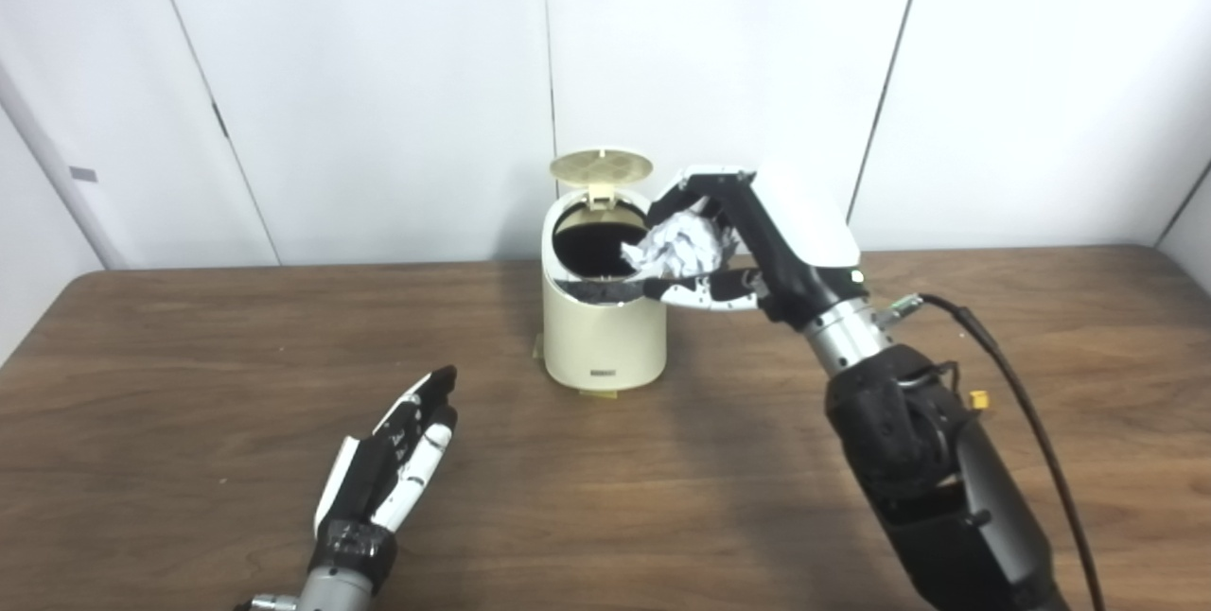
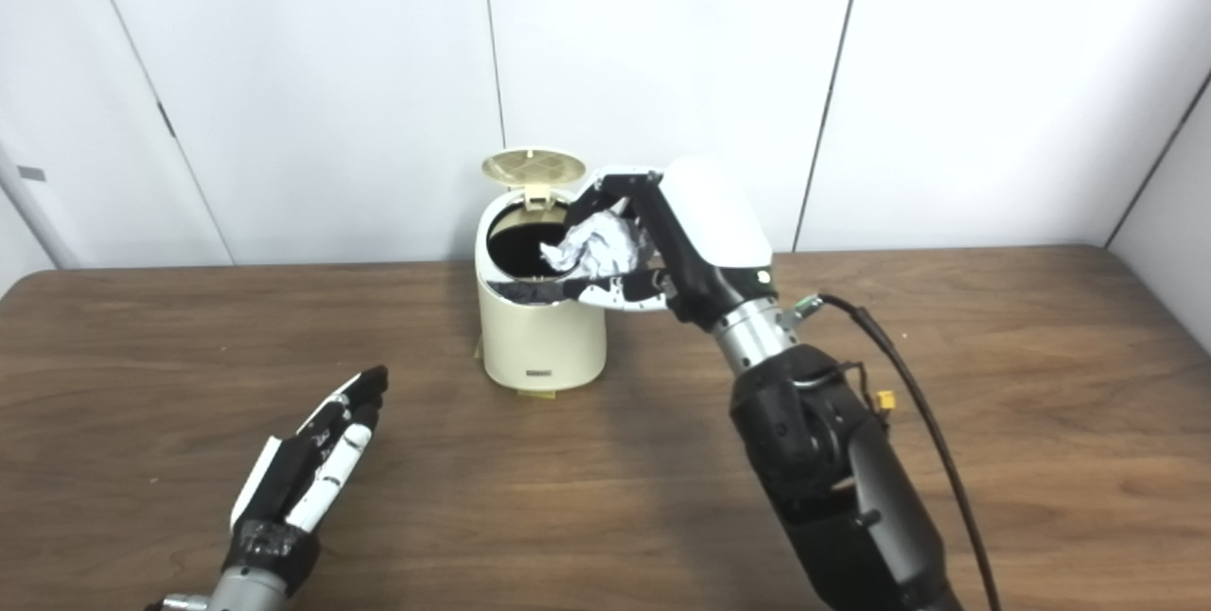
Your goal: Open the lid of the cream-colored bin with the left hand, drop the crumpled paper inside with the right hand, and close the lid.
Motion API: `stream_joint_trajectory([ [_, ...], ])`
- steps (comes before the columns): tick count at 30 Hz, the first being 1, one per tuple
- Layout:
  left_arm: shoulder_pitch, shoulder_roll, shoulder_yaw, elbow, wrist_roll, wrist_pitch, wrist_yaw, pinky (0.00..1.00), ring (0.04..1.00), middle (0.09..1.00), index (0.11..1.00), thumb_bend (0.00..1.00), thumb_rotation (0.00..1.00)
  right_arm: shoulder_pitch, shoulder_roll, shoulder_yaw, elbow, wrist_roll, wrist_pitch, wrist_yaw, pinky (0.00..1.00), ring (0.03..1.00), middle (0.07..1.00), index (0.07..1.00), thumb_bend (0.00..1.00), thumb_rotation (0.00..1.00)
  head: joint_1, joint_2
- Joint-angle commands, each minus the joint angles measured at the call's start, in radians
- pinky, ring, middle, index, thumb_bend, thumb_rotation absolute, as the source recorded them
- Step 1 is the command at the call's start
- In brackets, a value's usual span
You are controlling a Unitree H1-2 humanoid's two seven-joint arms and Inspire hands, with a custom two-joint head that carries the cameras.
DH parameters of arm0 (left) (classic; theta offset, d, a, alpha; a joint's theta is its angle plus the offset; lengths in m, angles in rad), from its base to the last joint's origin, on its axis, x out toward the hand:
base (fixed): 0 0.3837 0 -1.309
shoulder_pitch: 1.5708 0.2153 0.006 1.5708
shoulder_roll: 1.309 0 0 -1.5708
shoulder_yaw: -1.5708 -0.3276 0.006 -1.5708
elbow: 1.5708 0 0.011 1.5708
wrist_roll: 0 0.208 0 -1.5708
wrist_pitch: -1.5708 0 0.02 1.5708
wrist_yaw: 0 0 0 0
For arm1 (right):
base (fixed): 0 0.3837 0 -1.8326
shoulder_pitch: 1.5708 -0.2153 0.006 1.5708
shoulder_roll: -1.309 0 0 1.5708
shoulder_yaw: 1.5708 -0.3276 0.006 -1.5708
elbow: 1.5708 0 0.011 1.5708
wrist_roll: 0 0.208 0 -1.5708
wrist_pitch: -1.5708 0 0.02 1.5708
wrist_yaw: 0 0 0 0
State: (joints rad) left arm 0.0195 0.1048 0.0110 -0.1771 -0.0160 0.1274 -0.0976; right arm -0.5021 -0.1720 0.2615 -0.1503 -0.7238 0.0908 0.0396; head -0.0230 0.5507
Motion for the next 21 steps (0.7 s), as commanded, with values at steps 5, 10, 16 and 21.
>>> stream_joint_trajectory([
  [5, -0.014, -0.022, -0.011, 0.001, 0.010, -0.033, 0.018, 1.00, 0.964, 0.930, 0.942, 0.51, 0.66, -0.110, 0.045, -0.001, 0.075, -0.020, -0.048, -0.063, 0.28, 0.405, 0.538, 0.529, 0.49, 0.00, 0.016, -0.011],
  [10, -0.016, -0.028, -0.010, 0.004, 0.010, -0.039, 0.019, 1.00, 0.968, 0.937, 0.946, 0.52, 0.66, -0.154, 0.067, 0.003, 0.174, -0.026, -0.068, -0.113, 0.27, 0.403, 0.538, 0.533, 0.49, 0.00, 0.024, -0.017],
  [16, -0.012, -0.038, -0.012, 0.004, 0.016, -0.059, 0.025, 1.00, 0.966, 0.938, 0.942, 0.50, 0.65, -0.192, 0.097, 0.001, 0.284, -0.020, -0.083, -0.169, 0.29, 0.400, 0.519, 0.539, 0.49, 0.00, 0.034, -0.026],
  [21, -0.004, -0.045, -0.007, 0.000, 0.001, -0.064, 0.025, 0.97, 0.958, 0.938, 0.947, 0.49, 0.64, -0.228, 0.117, 0.001, 0.377, -0.017, -0.094, -0.217, 0.29, 0.401, 0.521, 0.536, 0.49, 0.00, 0.032, -0.027],
])
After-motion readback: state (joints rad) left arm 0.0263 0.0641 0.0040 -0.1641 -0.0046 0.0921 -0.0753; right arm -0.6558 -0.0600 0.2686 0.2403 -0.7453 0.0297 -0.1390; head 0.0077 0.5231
